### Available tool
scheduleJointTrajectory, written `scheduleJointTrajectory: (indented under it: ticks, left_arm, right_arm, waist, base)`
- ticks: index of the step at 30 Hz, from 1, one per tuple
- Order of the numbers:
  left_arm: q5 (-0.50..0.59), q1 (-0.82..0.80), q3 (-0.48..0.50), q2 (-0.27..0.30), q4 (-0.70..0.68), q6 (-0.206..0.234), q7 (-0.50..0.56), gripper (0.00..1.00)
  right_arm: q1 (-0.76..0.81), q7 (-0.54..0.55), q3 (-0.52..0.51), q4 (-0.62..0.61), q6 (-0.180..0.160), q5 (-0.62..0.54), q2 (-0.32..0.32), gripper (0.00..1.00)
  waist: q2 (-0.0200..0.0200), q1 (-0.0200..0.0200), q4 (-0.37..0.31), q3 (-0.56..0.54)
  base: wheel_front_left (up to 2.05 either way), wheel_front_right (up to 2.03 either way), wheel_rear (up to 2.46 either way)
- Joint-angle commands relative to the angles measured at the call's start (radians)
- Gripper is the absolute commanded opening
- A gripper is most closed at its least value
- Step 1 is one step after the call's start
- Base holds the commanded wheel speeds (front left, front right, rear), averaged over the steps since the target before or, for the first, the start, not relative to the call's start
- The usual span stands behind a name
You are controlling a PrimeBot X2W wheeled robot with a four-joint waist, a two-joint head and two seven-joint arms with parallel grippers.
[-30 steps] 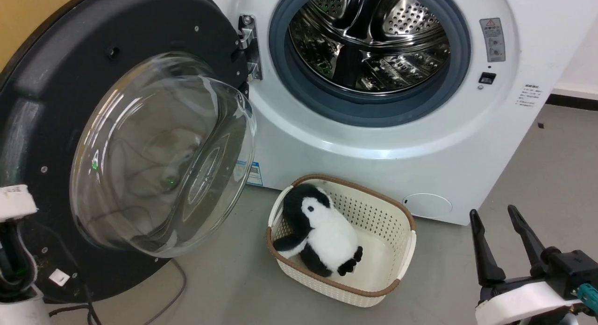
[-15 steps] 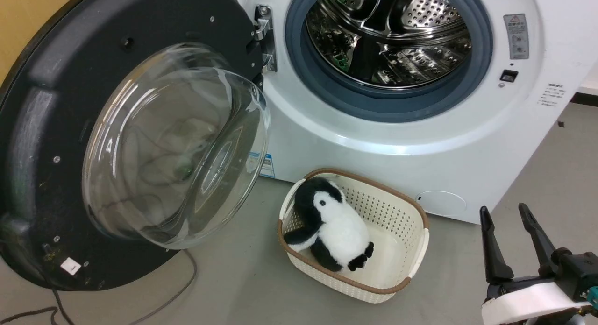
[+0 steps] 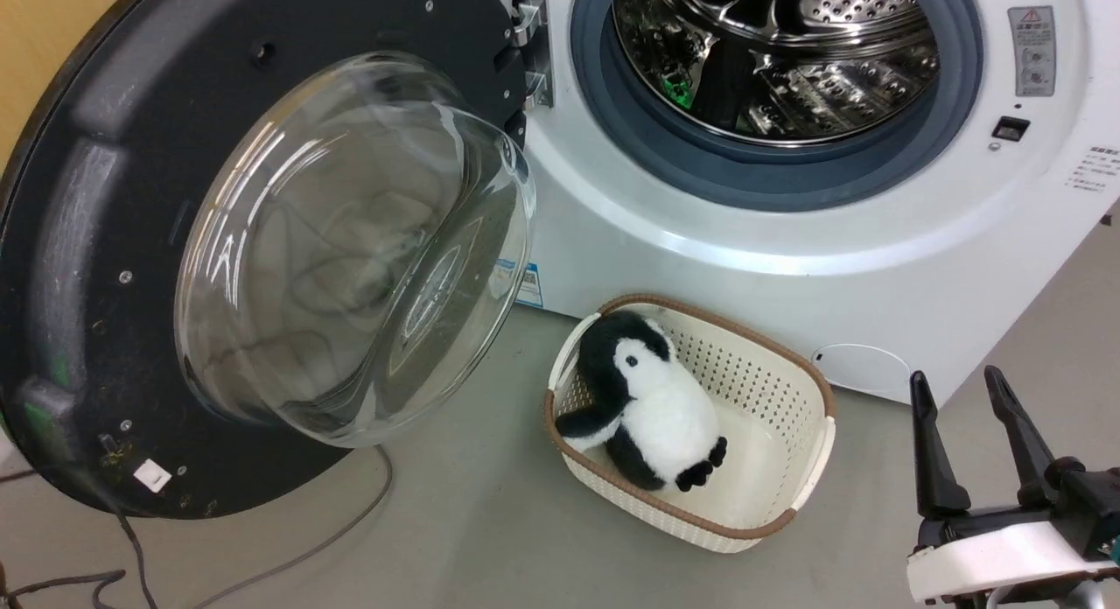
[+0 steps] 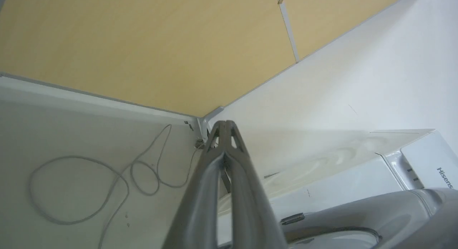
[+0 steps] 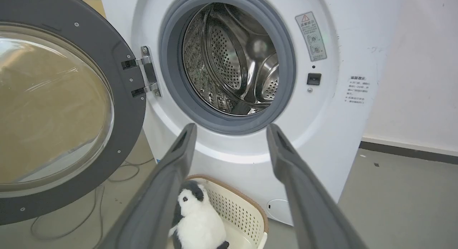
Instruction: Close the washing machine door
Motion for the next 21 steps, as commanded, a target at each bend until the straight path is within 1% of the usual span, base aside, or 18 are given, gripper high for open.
scheduleJointTrajectory:
  ticks: [1,7,8,10,21]
  left_arm:
    - [-0.038,-0.019,0.006,0.009,0.016,-0.008,0.029,0.0]
    - [-0.149,0.014,-0.032,0.001,0.01,-0.015,0.153,0.0]
    - [-0.211,0.047,-0.066,-0.006,-0.031,-0.019,0.222,0.0]
    - [-0.251,0.079,-0.094,-0.011,-0.068,-0.021,0.268,0.0]
    - [-0.47,0.223,-0.205,-0.037,-0.239,-0.033,0.433,0.0]
  right_arm:
    - [-0.024,-0.011,-0.002,-0.005,0.001,0.012,0.004,1.0]
    - [-0.033,-0.023,-0.014,-0.008,0.001,0.016,0.004,1.0]
    - [-0.037,-0.03,-0.022,-0.008,0.001,0.021,0.004,1.0]
    - [-0.039,-0.034,-0.025,-0.009,0.001,0.023,0.004,1.0]
    - [-0.041,-0.057,-0.043,-0.005,0.001,0.039,0.005,1.0]
  waist:
    - [0.0,0.0,0.003,0.007]
    - [0.0,0.0,0.011,0.022]
    - [0.0,0.0,0.017,0.029]
    - [0.0,0.0,0.021,0.033]
    - [0.0,0.0,0.064,0.026]
  base:
    - [0.0,0.0,0.0]
    - [0.0,0.0,0.0]
    - [0.0,0.0,0.0]
    - [0.0,0.0,0.0]
    - [0.0,0.0,0.0]
